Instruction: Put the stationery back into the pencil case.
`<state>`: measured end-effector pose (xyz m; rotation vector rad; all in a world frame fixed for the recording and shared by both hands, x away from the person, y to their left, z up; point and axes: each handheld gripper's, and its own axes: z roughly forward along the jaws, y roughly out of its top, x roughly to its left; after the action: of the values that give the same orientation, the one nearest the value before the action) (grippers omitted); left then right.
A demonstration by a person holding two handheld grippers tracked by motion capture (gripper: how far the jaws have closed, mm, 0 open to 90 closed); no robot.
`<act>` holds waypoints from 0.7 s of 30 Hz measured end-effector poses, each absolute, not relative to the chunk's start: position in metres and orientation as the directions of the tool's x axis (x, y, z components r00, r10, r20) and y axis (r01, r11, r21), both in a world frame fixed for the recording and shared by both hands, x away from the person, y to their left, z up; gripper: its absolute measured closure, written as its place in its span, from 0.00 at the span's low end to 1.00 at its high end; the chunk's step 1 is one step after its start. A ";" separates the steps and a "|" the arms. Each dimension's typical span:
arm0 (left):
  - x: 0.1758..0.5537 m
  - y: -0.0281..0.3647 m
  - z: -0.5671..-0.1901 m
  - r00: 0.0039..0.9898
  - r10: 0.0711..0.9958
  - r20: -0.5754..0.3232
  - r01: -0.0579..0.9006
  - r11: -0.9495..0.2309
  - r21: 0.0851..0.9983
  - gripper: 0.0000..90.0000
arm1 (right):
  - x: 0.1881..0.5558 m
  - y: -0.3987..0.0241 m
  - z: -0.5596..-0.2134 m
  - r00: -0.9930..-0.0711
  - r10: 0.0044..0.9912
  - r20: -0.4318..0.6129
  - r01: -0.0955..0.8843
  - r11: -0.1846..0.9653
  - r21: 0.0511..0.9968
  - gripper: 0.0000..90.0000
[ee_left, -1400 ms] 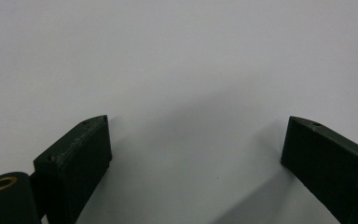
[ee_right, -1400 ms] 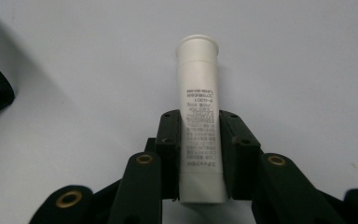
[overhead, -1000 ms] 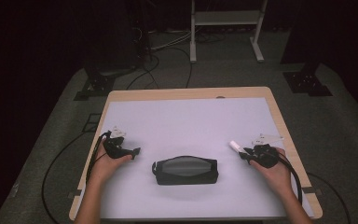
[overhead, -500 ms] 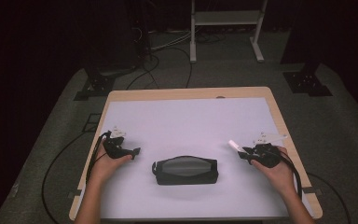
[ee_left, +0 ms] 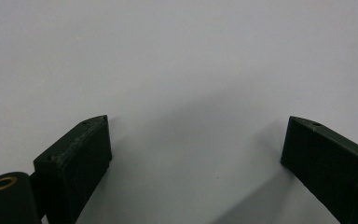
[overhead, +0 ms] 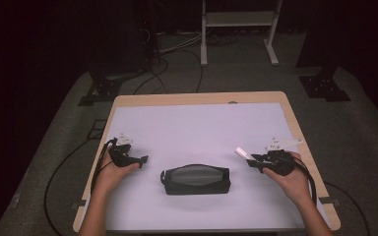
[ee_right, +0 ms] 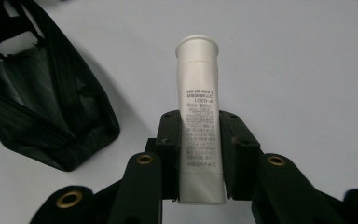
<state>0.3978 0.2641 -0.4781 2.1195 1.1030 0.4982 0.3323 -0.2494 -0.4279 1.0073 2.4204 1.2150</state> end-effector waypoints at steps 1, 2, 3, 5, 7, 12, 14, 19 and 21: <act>0.398 0.264 -0.478 0.566 0.824 0.021 0.561 -0.404 0.723 0.08 | 0.332 -0.248 -0.427 -0.733 0.675 0.079 0.465 0.413 0.783 0.78; 0.398 0.264 -0.478 0.566 0.824 0.021 0.561 -0.403 0.723 0.08 | 0.332 -0.247 -0.425 -0.739 0.669 0.080 0.459 0.413 0.787 0.78; 0.398 0.264 -0.478 0.566 0.824 0.021 0.561 -0.403 0.723 0.08 | 0.332 -0.245 -0.424 -0.744 0.663 0.082 0.455 0.413 0.789 0.78; 0.398 0.264 -0.478 0.566 0.824 0.021 0.561 -0.404 0.723 0.08 | 0.331 -0.243 -0.422 -0.748 0.659 0.084 0.453 0.413 0.790 0.78; 0.398 0.264 -0.478 0.566 0.824 0.021 0.561 -0.404 0.723 0.08 | 0.330 -0.238 -0.416 -0.767 0.637 0.082 0.433 0.418 0.799 0.78; 0.398 0.264 -0.478 0.566 0.824 0.021 0.561 -0.404 0.723 0.08 | 0.328 -0.229 -0.408 -0.798 0.596 0.087 0.404 0.421 0.812 0.78; 0.398 0.264 -0.478 0.566 0.824 0.021 0.561 -0.404 0.723 0.08 | 0.327 -0.224 -0.404 -0.814 0.575 0.086 0.389 0.428 0.816 0.78; 0.398 0.264 -0.478 0.565 0.825 0.019 0.561 -0.401 0.724 0.08 | 0.324 -0.213 -0.397 -0.845 0.529 0.074 0.353 0.450 0.820 0.78; 0.398 0.264 -0.478 0.565 0.825 0.019 0.561 -0.401 0.724 0.08 | 0.324 -0.208 -0.395 -0.858 0.509 0.070 0.339 0.459 0.821 0.78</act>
<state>0.3977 0.2640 -0.4783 2.1164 1.1045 0.4973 0.3236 -0.2083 -0.3953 0.7418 2.5196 1.3546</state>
